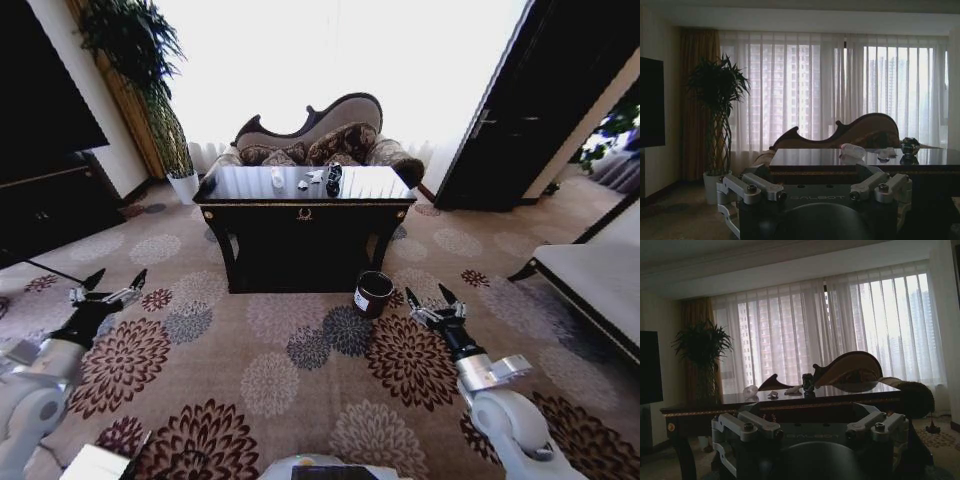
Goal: Move to the front of the table and place the trash on the table into the trash bin.
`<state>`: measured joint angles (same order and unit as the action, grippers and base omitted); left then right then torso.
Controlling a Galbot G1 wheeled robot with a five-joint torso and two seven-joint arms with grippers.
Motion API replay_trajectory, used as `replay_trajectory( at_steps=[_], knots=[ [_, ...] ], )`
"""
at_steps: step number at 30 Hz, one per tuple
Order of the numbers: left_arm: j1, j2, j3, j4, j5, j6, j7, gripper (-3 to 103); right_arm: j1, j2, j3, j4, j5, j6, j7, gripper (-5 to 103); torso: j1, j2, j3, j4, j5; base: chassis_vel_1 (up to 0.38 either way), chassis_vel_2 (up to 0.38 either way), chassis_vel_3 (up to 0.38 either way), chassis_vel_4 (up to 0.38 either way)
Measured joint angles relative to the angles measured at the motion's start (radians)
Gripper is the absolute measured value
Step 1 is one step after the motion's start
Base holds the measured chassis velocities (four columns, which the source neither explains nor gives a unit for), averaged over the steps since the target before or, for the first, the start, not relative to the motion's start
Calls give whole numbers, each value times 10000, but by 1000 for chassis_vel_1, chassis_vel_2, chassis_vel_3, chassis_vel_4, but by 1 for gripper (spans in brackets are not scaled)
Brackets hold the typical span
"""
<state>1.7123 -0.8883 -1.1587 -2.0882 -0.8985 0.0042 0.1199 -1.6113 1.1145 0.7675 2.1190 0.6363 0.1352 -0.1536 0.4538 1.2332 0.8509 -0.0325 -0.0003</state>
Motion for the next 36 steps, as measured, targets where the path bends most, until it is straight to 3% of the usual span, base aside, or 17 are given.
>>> replay_trajectory(
  at_steps=[36],
  knots=[
    [53, -89, 84, -61, 22, 1, -5, 100, -123, 310, -19, 165, -154, 25, -22, 100, -1, 1, 0, 0, 0, -38, 39, 35, -38]
  ],
)
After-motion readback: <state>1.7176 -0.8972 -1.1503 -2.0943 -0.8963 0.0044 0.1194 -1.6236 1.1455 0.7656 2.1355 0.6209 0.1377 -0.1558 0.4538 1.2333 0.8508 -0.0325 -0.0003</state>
